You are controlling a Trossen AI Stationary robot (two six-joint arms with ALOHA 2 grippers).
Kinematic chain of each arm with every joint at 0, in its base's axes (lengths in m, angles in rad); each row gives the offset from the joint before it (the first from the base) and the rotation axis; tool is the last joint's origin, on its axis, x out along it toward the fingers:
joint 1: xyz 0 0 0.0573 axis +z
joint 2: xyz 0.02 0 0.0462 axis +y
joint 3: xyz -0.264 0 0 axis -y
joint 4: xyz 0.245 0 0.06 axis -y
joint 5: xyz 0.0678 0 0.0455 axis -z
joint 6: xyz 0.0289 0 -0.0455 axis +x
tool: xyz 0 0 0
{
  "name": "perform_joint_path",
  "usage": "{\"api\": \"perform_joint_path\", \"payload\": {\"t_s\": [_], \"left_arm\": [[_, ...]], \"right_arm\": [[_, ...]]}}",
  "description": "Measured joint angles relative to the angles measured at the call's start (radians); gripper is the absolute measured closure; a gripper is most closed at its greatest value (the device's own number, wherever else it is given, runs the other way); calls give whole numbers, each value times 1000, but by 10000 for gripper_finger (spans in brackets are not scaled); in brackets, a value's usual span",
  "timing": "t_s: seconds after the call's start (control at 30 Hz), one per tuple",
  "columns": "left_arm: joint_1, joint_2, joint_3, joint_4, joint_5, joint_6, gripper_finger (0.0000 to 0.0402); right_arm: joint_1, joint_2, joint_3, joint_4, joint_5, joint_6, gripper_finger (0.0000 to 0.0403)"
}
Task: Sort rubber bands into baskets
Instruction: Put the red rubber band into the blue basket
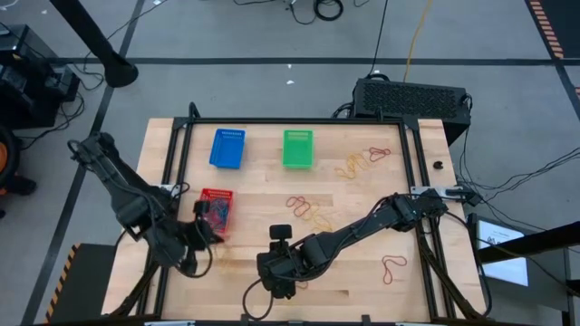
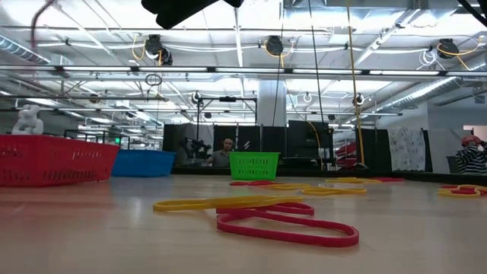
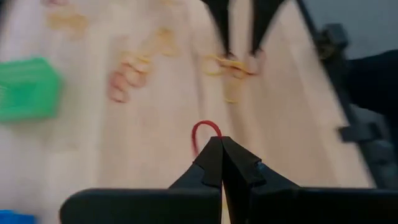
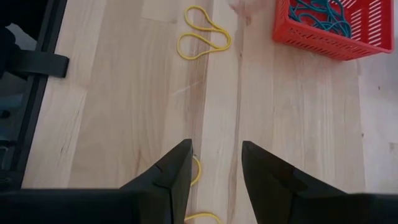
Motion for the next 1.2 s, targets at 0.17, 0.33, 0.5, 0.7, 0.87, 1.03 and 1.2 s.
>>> {"api": "perform_joint_path", "payload": {"t_s": [0.17,0.33,0.5,0.7,0.87,1.03,1.2], "left_arm": [[88,-81,5,-42,-86,124,400],[291,-164,5,-79,-117,267,400],[594,-204,6,-74,-110,444,400],[1001,-177,6,-45,63,646,400],[1294,-93,6,5,278,751,400],[1488,27,6,26,424,780,400],[1587,127,6,30,495,829,400]], "right_arm": [[0,0,0,-1,5,3,271],[-4,0,0,-1,4,-74,271],[-48,0,0,-24,5,-145,271],[-123,-3,-23,-103,5,-142,271],[-195,-13,-95,-84,5,-169,271],[-266,-65,-256,0,-2,-238,271],[-364,-293,-597,249,3,-236,271]]}}
